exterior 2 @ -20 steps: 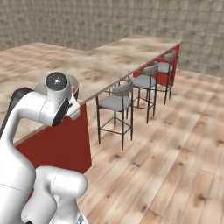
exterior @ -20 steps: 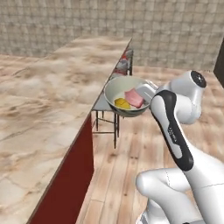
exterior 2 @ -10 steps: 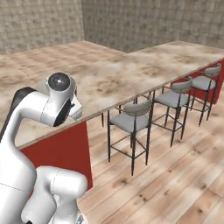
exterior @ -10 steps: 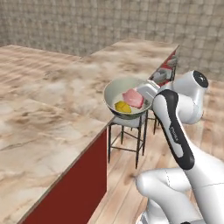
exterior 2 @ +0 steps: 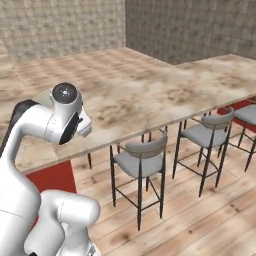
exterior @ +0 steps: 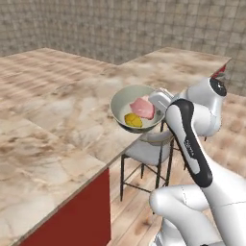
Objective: The microwave is finished heating the steak and lemon. Take the bowl containing the food and place it on the dining counter.
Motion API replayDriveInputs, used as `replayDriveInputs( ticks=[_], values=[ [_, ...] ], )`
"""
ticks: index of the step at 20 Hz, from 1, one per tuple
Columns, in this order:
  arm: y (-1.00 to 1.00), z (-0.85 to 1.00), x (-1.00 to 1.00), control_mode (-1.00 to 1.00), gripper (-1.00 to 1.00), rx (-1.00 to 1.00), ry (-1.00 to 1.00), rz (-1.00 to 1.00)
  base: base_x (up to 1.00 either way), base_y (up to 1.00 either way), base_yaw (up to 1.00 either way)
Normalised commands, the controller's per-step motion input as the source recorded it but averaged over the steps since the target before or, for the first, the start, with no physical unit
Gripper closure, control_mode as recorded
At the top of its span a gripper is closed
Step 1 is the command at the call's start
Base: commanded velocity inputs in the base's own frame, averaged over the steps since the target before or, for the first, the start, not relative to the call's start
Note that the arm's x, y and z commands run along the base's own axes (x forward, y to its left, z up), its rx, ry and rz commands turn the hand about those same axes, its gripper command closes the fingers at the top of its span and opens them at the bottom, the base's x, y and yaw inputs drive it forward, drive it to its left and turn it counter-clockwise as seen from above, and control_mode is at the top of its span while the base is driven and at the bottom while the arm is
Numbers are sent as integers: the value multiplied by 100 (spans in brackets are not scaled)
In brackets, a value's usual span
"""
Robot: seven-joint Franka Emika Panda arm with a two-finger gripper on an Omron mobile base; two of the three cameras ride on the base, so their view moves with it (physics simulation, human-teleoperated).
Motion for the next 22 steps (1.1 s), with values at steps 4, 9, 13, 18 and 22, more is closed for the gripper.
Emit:
replayDriveInputs(
  ticks=[4, 9, 13, 18, 22],
  values=[
    [0, 0, 0, 100, 100, 0, 0, 0, 88, -5, 7],
    [0, 0, 0, 100, 100, 0, 0, 0, 76, 4, 0],
    [-21, 0, 42, -100, 100, 0, 11, 1, 42, 0, 2],
    [-52, 0, 98, -100, 100, 3, 31, 0, 0, 0, 0],
    [-50, -26, 100, -100, 100, 5, 35, -6, 0, 0, 0]
  ],
)
